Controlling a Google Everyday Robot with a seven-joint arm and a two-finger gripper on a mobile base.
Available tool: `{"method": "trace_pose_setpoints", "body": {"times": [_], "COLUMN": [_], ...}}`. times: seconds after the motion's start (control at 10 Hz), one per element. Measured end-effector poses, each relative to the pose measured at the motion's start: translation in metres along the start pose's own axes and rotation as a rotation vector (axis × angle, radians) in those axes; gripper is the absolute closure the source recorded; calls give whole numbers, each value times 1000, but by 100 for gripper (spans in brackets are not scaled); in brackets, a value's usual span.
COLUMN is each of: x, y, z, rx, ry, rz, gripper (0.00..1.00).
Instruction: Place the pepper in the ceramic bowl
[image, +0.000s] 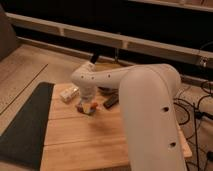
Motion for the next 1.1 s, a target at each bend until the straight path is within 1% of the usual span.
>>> {"method": "trace_pose_setpoints", "body": {"times": [0.2,0.4,0.5,0.6,1.1], "x": [6,1,1,1,-2], "y": [-9,-9,-10,-11,-19], "z": [8,17,20,21,23], "rx": [-15,-39,-45,-47,-44], "ry": [0,-9,-10,-12,-42], "rz": [-4,-17,-17,-17,-11], "gripper": [35,35,35,38,89]}}
